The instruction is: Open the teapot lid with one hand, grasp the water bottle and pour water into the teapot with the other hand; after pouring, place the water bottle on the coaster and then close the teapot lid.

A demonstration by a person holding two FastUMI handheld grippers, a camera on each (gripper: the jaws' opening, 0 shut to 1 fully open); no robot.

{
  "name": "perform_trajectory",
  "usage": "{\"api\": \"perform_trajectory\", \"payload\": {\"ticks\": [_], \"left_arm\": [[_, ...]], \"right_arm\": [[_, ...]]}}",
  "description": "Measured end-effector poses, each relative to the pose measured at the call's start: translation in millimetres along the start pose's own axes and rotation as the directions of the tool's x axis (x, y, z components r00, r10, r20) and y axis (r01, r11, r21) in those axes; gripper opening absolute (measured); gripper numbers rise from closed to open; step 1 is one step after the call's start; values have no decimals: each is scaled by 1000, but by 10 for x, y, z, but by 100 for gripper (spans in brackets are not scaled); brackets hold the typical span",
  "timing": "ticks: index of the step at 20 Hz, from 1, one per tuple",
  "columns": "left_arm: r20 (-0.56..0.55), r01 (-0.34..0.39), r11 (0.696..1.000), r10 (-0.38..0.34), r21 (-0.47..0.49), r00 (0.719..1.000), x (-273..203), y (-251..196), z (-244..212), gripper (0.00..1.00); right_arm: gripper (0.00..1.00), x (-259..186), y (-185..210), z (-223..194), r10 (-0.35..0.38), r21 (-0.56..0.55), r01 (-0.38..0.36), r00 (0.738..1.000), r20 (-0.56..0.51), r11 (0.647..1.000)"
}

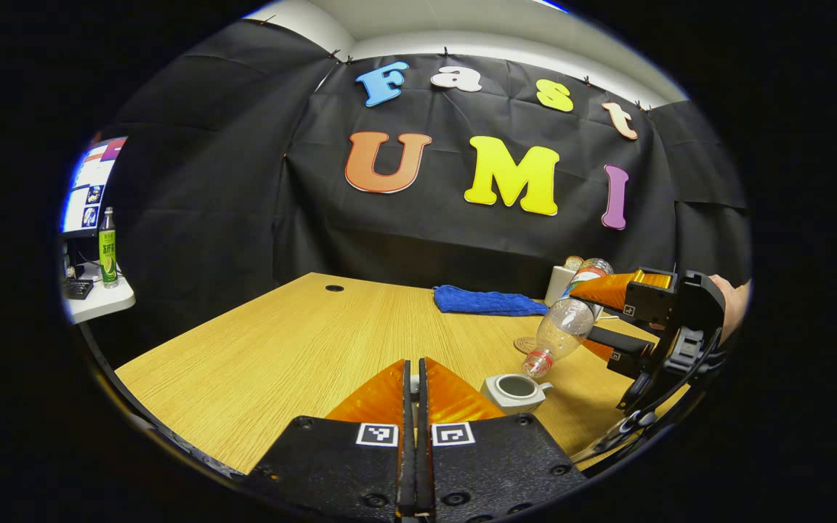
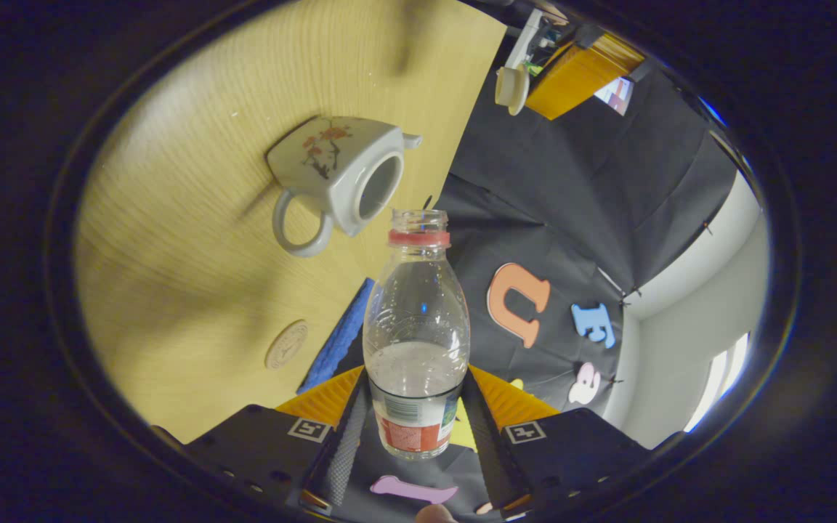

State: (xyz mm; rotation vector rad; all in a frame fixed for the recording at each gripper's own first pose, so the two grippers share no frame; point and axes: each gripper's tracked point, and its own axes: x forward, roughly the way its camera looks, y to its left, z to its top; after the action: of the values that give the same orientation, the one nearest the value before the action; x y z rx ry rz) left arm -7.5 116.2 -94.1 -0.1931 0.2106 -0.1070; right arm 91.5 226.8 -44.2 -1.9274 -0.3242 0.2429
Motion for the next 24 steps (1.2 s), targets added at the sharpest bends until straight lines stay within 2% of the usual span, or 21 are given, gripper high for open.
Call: {"api": "perform_trajectory", "payload": {"ticks": [2,4,5,6,7,9,10,11,12,16,17,20,22,23,24], "left_arm": [[-1,-3,1000,3,-3,1000,2,11,-6,3],[1,-4,1000,4,-3,1000,2,9,-7,3],[1,-5,1000,5,-3,1000,-11,8,-1,3],[6,-8,1000,8,-3,1000,-16,6,10,3],[17,-13,1000,13,-3,1000,-23,18,32,3],[33,-12,1000,13,-12,999,-28,-3,66,7],[40,-13,1000,14,-14,999,-38,-21,78,3],[44,-14,1000,14,-14,999,-30,-30,88,6],[47,-14,1000,15,-12,999,-18,-36,87,2],[40,-6,1000,6,7,999,6,-152,60,3],[37,-3,1000,3,14,999,7,-186,55,3],[39,4,1000,-5,31,999,20,-280,102,3],[44,6,999,-8,36,999,18,-341,140,3],[43,6,999,-8,40,999,31,-357,156,7],[42,3,999,-5,47,999,42,-365,155,3]], "right_arm": [[71,-6,64,13,43,92,-43,999,1,995],[71,-37,114,13,84,204,-83,996,2,975],[74,-33,148,-2,107,269,-102,994,-2,958],[72,-45,189,-5,131,344,-122,991,-1,931],[71,-58,248,-5,160,425,-146,987,3,893],[74,-95,322,29,206,592,-183,978,29,785],[72,-118,330,70,218,660,-192,975,44,727],[72,-162,320,79,216,716,-188,975,53,672],[73,-193,272,67,208,764,-178,976,59,620],[72,-149,80,-206,163,908,-102,986,38,407],[72,-123,51,-308,154,937,-79,988,27,341],[71,20,-26,-587,141,995,-20,990,7,93],[71,150,-71,-807,136,1000,16,991,-19,26],[71,230,-61,-860,127,1000,28,991,-28,0],[71,304,-23,-896,127,999,31,992,-26,-35]]}}
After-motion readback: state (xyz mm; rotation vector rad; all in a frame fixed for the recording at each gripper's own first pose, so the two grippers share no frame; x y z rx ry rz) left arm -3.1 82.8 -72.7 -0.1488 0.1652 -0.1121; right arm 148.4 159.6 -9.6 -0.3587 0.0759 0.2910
